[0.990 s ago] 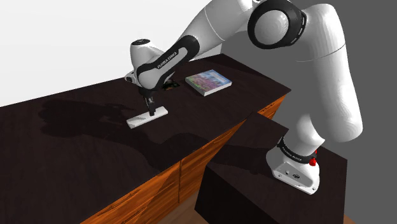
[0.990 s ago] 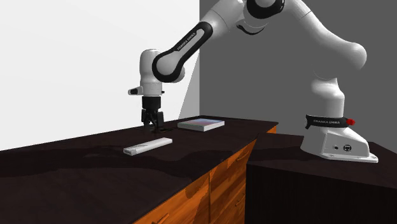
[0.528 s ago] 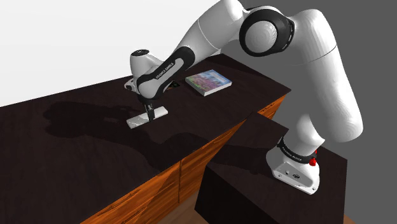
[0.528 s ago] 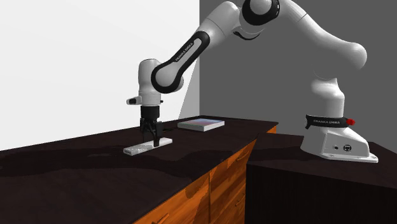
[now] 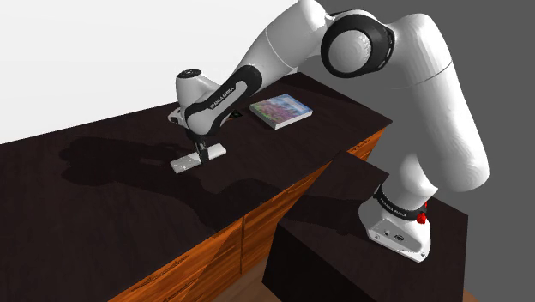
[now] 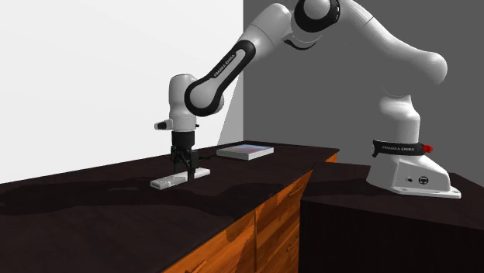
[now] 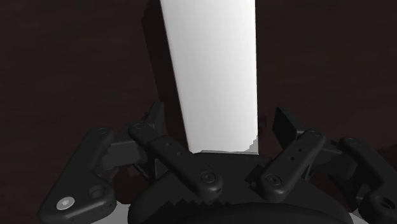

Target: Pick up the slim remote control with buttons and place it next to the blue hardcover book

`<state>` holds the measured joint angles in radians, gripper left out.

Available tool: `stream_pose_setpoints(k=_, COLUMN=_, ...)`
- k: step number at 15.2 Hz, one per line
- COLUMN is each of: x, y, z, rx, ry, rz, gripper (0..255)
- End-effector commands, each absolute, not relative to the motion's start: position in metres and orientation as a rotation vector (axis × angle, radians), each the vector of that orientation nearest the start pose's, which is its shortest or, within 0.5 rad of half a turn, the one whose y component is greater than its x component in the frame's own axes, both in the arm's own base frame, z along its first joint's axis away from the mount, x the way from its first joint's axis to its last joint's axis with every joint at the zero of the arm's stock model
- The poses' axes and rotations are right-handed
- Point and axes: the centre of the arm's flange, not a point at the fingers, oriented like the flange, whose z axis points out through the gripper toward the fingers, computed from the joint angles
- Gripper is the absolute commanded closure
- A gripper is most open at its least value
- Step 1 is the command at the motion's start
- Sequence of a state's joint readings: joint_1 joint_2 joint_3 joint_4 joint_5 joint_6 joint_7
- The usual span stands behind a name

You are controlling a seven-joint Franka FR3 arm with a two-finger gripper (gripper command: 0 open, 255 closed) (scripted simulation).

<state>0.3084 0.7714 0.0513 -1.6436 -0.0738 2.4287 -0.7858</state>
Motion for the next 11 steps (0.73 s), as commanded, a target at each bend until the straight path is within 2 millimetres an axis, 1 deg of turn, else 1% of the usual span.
stream_pose_setpoints(k=1, x=0.6434, y=0.2375, z=0.1646, rx=-2.618, ry=-1.765, rz=-0.019, gripper=255)
stream_pose_setpoints(k=10, x=0.6434, y=0.2375, z=0.1646, rx=-2.618, ry=-1.765, rz=-0.019, gripper=255)
stream_pose_setpoints(k=11, x=0.6434, y=0.2375, z=0.1699, rx=-2.618, ry=-1.765, rz=-0.019, gripper=255)
